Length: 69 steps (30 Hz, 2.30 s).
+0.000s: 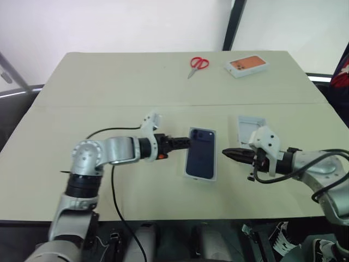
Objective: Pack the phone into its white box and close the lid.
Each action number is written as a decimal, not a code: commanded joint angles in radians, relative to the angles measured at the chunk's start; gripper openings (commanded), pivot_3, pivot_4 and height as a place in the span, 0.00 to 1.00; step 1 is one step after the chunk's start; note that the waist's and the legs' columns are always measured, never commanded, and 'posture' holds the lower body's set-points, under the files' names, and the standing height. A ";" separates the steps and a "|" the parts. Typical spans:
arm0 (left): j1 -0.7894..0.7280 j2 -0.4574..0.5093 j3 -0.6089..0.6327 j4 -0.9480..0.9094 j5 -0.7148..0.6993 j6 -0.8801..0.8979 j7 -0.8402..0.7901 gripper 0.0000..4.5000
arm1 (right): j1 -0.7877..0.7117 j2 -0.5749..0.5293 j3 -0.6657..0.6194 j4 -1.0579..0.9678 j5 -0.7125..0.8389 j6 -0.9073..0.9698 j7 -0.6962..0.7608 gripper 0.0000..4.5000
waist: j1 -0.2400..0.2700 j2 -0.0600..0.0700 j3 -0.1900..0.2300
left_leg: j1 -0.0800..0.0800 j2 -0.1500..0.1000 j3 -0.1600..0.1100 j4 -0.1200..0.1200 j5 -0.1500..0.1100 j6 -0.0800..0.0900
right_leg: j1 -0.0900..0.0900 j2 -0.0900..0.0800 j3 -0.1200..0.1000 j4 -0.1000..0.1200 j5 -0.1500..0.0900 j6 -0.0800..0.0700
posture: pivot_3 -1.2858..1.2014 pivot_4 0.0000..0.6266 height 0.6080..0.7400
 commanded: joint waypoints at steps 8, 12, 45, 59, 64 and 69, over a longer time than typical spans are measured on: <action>0.052 0.265 -0.197 -0.273 0.756 -0.245 -0.578 0.42 | -0.062 -0.003 0.058 0.055 -0.083 -0.042 -0.052 0.00 | 0.000 0.001 0.000 | 0.000 -0.001 0.001 -0.001 0.000 0.000 | 0.000 0.000 -0.001 -0.001 0.000 0.000 | 0.52 0.24 1.00; 0.060 0.294 -0.364 -0.251 1.034 -0.405 -0.794 0.01 | -0.064 -0.025 0.092 0.079 -0.159 -0.057 -0.078 0.00 | 0.003 0.001 0.000 | 0.000 -0.001 0.001 -0.002 0.000 0.001 | 0.000 0.000 -0.001 -0.002 0.000 0.000 | 0.52 0.24 1.00; -0.101 -0.161 -0.537 0.012 1.465 -0.344 -1.162 0.01 | -0.051 -0.078 0.240 0.036 -0.346 -0.035 -0.021 0.00 | 0.002 0.001 0.000 | 0.000 0.000 -0.002 0.003 -0.002 0.005 | 0.004 -0.001 -0.004 -0.001 0.000 0.001 | 0.52 0.24 1.00; -0.077 -0.149 -0.499 -0.012 1.487 -0.337 -1.198 0.01 | -0.065 -0.104 0.205 0.046 -0.360 -0.049 -0.004 0.00 | 0.000 0.001 0.000 | 0.000 0.000 -0.002 0.003 -0.002 0.004 | 0.004 -0.001 -0.004 -0.001 0.000 0.001 | 0.52 0.24 1.00; -0.038 -0.082 -0.430 -0.091 1.459 -0.349 -1.235 0.00 | -0.117 -0.144 0.058 -0.014 -0.176 0.129 0.084 0.12 | -0.004 0.002 0.001 | 0.000 0.001 -0.002 0.003 -0.002 0.004 | 0.004 -0.001 -0.004 -0.001 0.000 0.001 | 0.52 0.24 1.00; 0.006 -0.029 -0.366 -0.103 1.467 -0.430 -1.259 0.00 | -0.206 -0.119 0.034 0.007 -0.153 0.297 -0.013 0.65 | -0.005 0.002 0.001 | 0.001 0.002 -0.002 0.003 -0.002 0.005 | 0.005 0.000 -0.005 -0.001 0.000 0.000 | 0.52 0.24 1.00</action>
